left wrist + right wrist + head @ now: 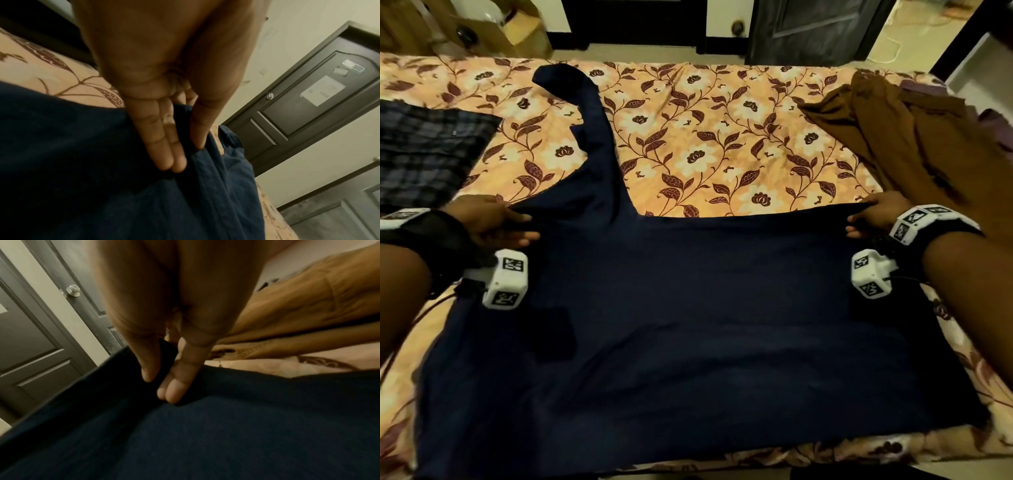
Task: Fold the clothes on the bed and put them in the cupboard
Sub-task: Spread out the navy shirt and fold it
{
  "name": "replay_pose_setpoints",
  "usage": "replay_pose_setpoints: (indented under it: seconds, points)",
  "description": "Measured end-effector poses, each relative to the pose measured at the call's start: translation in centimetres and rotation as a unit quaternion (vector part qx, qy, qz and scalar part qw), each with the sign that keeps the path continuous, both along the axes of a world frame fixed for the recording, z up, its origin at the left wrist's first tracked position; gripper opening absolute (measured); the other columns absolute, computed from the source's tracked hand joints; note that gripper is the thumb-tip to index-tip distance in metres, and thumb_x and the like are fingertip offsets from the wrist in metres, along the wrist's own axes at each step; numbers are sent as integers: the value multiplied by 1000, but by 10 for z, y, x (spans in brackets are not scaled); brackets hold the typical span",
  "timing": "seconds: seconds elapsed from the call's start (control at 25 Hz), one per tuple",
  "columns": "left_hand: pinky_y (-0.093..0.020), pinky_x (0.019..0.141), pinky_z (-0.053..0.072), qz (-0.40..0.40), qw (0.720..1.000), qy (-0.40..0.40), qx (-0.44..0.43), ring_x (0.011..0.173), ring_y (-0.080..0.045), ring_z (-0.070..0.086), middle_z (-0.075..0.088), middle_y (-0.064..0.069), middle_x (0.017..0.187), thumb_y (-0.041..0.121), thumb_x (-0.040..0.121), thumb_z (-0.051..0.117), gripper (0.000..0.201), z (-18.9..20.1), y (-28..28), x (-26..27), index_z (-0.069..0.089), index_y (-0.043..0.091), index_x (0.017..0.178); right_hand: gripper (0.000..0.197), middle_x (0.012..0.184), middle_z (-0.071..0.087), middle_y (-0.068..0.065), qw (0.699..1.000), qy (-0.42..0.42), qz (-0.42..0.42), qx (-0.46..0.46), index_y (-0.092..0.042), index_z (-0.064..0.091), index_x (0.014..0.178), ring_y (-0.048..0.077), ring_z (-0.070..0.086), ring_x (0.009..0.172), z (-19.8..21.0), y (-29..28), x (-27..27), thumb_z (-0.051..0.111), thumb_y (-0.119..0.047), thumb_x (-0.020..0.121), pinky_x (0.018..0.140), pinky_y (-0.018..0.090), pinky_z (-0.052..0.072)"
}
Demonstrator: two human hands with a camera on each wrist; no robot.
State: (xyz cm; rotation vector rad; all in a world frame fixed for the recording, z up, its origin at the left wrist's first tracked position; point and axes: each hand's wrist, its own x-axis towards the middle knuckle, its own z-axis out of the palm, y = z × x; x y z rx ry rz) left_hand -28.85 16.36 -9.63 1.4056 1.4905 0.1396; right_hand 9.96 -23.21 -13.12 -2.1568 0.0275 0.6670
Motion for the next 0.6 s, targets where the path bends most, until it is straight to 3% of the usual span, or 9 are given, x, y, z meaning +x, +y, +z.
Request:
replay_pose_setpoints:
  seconds: [0.08,0.2,0.32,0.36,0.48,0.56,0.6]
  points:
    - [-29,42,56,40,997,-69,-18,46,-17,67,58,-8,94,-7,96,47,23,8,0,-13,47,15,88,27,78,53,21,999,-17,5,38,-7,49,83,36,58,75,17,-13,-4,50,20,86,40,28,53]
    - [-28,46,57,53,991,-109,-51,52,-17,70,61,-11,97,-5,94,51,18,22,-16,-44,55,10,101,33,84,54,20,992,-49,9,114,-13,47,80,28,64,62,44,-41,-27,47,20,87,57,32,58]
    - [-24,40,54,55,989,-115,-74,48,-13,67,64,-8,87,-3,93,52,16,31,-46,-81,54,13,90,33,74,56,9,983,-150,72,73,-12,51,76,-2,61,48,61,-77,-61,55,20,81,49,12,51]
    - [-22,37,50,65,989,-113,-69,44,-12,65,67,-6,77,-4,92,55,22,33,-59,-95,52,17,88,34,68,58,6,979,-176,97,40,-13,52,73,-7,57,47,63,-90,-72,59,20,79,49,11,48]
    - [-16,33,42,85,990,-101,-53,35,-7,56,66,2,52,-10,88,58,32,26,-98,-133,49,21,84,39,69,61,-3,965,-208,147,-56,-18,61,67,-9,57,57,44,-129,-91,61,20,77,62,16,48]
    - [-19,36,47,82,989,-112,-59,38,-11,61,67,-5,56,-14,88,54,31,16,-124,-149,49,17,89,42,77,63,4,949,-223,193,-114,-22,64,70,-4,61,69,21,-148,-94,61,20,76,67,7,44]
    - [-23,38,51,77,989,-117,-56,41,-15,64,67,-13,63,-16,88,52,30,11,-134,-153,48,14,93,42,83,65,12,941,-224,217,-134,-24,65,71,3,63,77,12,-152,-95,63,17,76,74,11,45]
